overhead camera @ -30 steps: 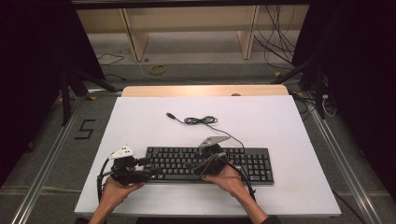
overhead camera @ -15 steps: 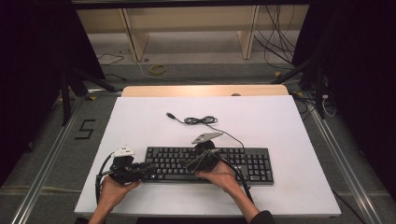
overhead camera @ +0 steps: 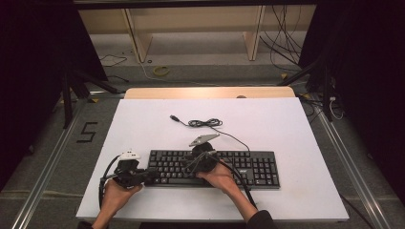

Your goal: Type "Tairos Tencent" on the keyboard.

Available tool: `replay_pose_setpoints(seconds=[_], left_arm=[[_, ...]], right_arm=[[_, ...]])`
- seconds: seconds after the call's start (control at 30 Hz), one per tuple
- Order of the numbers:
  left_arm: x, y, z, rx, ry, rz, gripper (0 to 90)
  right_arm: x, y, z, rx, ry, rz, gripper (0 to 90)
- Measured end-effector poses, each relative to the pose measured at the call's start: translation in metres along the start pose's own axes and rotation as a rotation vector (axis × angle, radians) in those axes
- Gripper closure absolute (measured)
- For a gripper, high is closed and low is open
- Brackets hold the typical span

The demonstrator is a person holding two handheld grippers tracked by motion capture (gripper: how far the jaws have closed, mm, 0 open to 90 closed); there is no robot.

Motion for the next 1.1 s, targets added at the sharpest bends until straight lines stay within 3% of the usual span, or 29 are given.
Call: replay_pose_setpoints(seconds=[0.2, 0.37, 1.1], left_arm=[[0.0, 0.0, 0.0, -0.01, 0.006, 0.002, 88.9], [0.0, 0.001, -0.001, -0.016, 0.004, 0.003, 88.9], [-0.001, 0.003, -0.001, -0.029, 0.003, -0.001, 89.0]], right_arm=[[0.001, 0.006, 0.002, -0.02, 0.001, -0.003, 84.5], [0.003, 0.011, 0.001, -0.031, 0.004, -0.011, 88.1], [0.002, 0.025, 0.004, -0.053, 0.016, -0.02, 90.0]])
Point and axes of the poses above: each handheld gripper's, and its own axes: y roughly forward along the jaws, z roughly out of its top, x roughly to its right, the point moved 9 cm from there along y, roughly forward along the jaws, and after that the axes turned 14 degrees about -x, right-handed, at the moved point
